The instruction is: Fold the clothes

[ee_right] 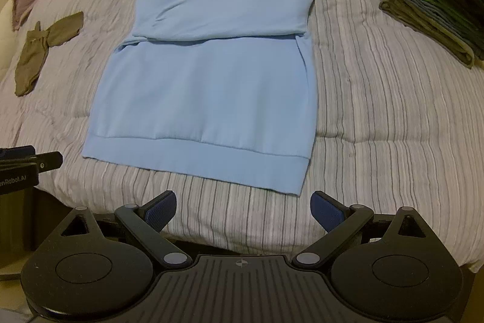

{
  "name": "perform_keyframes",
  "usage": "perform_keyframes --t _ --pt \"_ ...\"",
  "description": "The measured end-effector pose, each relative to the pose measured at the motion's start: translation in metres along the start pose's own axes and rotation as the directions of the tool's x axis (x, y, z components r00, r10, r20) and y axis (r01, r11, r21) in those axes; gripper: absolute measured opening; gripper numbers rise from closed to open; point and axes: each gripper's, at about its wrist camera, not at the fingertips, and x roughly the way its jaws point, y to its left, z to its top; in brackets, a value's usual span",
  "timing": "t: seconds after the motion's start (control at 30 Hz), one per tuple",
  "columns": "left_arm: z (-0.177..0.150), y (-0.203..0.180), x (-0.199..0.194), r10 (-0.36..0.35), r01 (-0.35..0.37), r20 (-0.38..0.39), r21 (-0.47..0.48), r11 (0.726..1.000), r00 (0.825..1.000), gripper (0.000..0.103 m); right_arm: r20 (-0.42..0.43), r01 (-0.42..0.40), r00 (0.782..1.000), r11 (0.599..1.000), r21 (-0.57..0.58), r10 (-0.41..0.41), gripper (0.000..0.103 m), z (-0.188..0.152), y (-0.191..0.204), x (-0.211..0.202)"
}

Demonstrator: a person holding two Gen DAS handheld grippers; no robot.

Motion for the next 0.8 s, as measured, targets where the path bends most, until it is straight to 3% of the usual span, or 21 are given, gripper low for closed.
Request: perform_keyframes --t 0.27,0.43,0.6,0.8 --pt "0.003 0.013 0.027 0.006 -0.006 -0.014 -0.007 1.0 1.0 0.055 -0.017 0.018 1.0 1.0 0.018 -0.017 0.098 0.004 -0.008 0.026" --pt "0.003 0.039 0.06 -0.062 0.063 0.022 -0.036 0.997 0.998 0.054 0.041 -0.016 0.999 0.998 0.065 0.014 0.098 0.0 -0.041 0.052" --pt "0.007 0.09 0.105 -0.137 0.148 0.085 -0.135 0.98 0.987 0.05 0.145 -0.148 0.982 0.969 0.196 0.12 0.097 -0.011 -0.105 0.078" --pt "0.009 0.146 0.164 -0.202 0.233 0.142 -0.247 0.941 0.969 0.047 0.256 -0.368 0.92 0.877 0.309 0.296 0.097 -0.018 -0.158 0.12"
